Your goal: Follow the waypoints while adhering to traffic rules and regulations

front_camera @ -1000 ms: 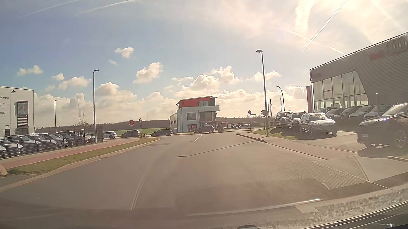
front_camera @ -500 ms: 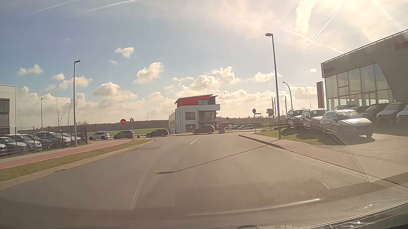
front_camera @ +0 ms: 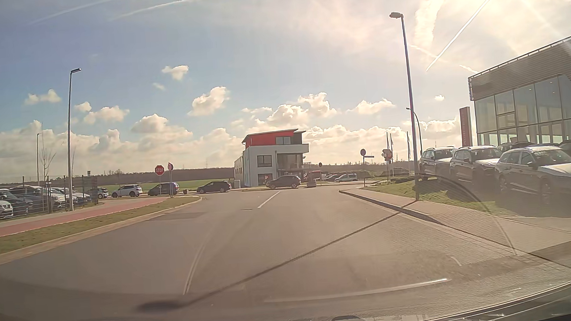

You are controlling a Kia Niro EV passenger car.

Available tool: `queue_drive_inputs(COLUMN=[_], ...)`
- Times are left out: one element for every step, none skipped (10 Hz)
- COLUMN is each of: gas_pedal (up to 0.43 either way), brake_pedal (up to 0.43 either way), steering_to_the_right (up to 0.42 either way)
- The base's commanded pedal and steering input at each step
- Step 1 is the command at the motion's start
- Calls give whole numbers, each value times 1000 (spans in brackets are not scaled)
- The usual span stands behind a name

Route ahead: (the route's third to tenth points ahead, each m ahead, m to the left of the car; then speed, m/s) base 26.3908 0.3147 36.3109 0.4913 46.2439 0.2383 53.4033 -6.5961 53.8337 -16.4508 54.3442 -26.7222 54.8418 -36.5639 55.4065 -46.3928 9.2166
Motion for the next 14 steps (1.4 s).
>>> queue_drive_inputs(gas_pedal=[0,0,0,0,0,0,0,0,0,0,0,0,0,0], brake_pedal=[0,0,0,0,0,0,0,0,0,0,0,0,0,0], steering_to_the_right=[-1,-1,-2,-1,-1,-1,-1,-1,-1,-1,-1,-2,-1,-2])
